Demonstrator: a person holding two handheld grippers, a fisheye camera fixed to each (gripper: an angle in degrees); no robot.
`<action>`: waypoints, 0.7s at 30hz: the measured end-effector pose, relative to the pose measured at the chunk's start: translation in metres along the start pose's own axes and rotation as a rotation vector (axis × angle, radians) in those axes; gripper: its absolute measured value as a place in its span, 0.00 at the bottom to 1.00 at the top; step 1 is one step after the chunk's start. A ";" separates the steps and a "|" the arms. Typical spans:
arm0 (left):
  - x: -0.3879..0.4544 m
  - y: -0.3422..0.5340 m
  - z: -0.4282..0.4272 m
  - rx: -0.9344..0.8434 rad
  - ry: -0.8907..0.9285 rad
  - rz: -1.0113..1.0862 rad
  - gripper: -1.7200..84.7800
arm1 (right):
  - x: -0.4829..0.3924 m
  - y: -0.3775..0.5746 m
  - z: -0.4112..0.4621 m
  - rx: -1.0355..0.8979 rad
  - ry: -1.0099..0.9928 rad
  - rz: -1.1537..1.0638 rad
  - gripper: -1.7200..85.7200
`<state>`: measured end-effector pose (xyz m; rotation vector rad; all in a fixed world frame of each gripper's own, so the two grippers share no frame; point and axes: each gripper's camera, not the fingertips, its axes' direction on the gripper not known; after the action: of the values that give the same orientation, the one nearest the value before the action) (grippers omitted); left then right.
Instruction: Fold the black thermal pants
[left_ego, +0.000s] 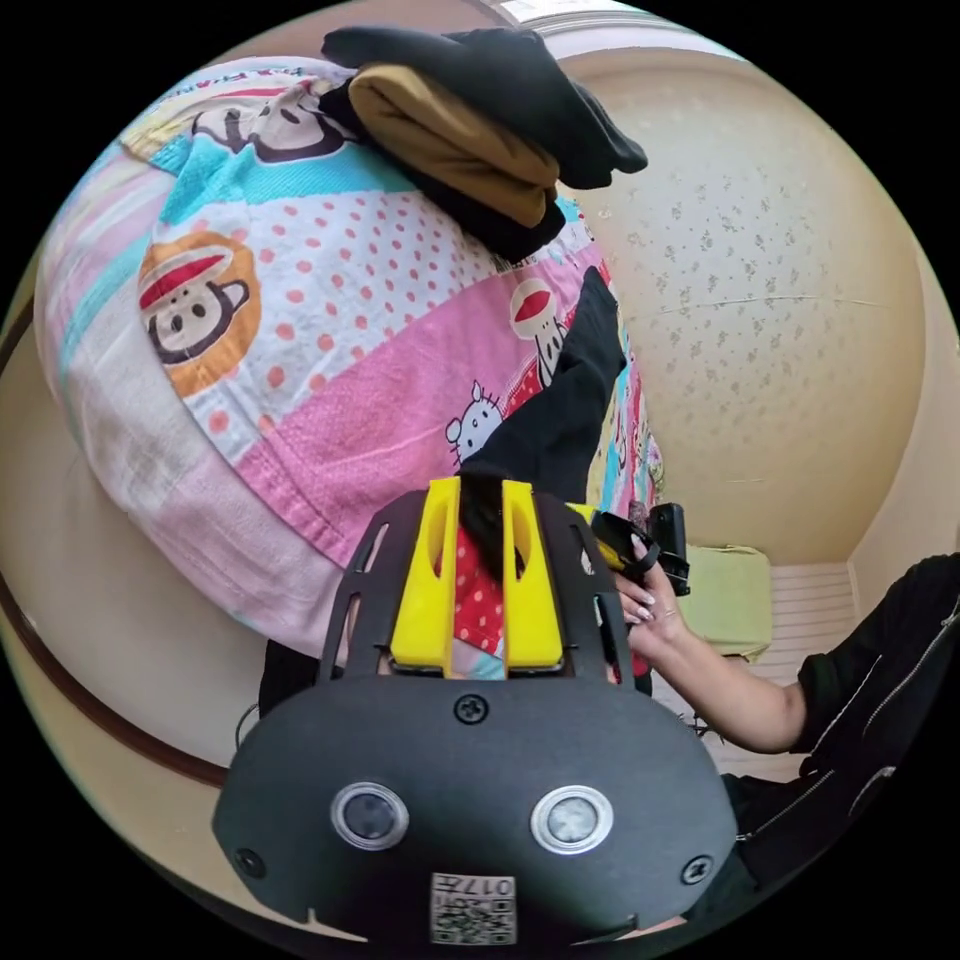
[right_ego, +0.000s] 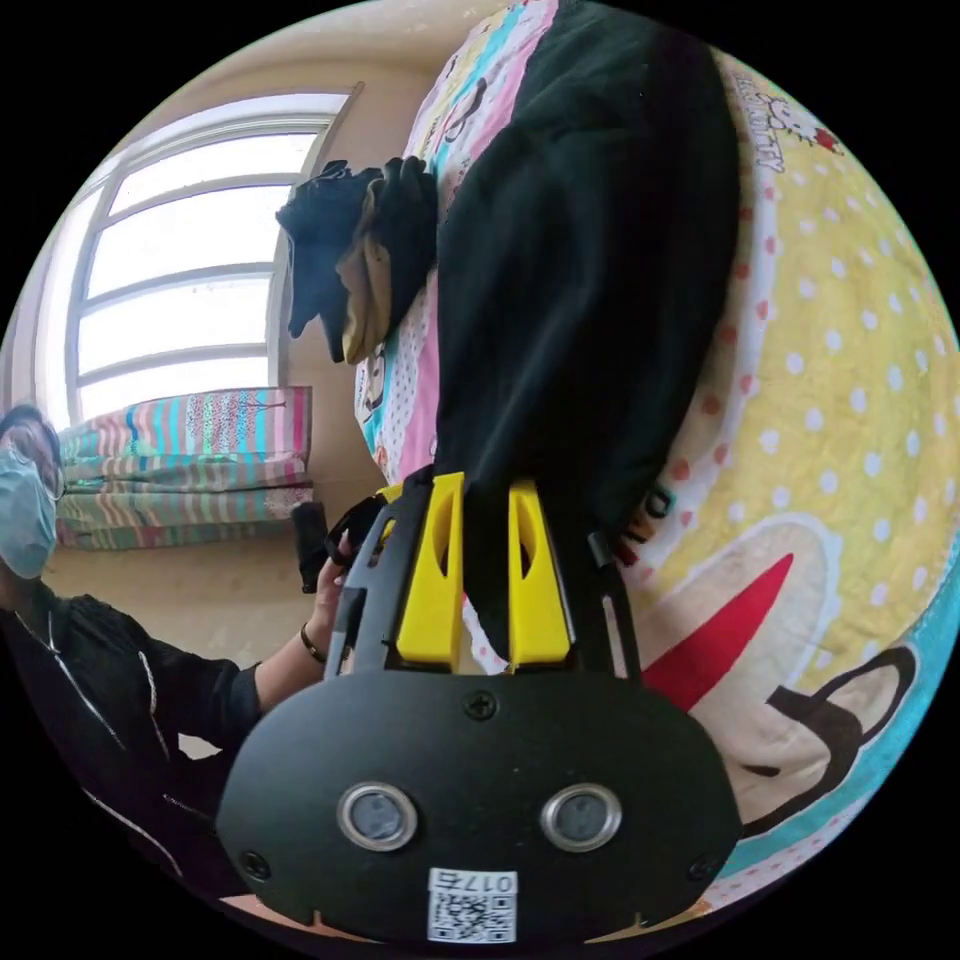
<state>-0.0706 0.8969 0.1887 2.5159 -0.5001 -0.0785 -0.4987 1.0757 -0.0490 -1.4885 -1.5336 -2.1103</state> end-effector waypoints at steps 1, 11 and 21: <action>-0.003 0.001 0.005 -0.007 0.004 -0.013 0.11 | 0.002 0.001 0.000 0.003 0.003 0.007 0.08; 0.059 0.034 -0.011 -0.149 -0.119 0.292 0.01 | -0.055 0.017 -0.063 -0.070 0.258 -0.118 0.06; 0.014 0.084 -0.023 -0.217 -0.280 0.360 0.05 | 0.029 0.058 -0.068 -0.080 0.184 0.000 0.07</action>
<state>-0.0824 0.8394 0.2541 2.1773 -0.9943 -0.3314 -0.5208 1.0071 0.0114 -1.2747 -1.4006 -2.2620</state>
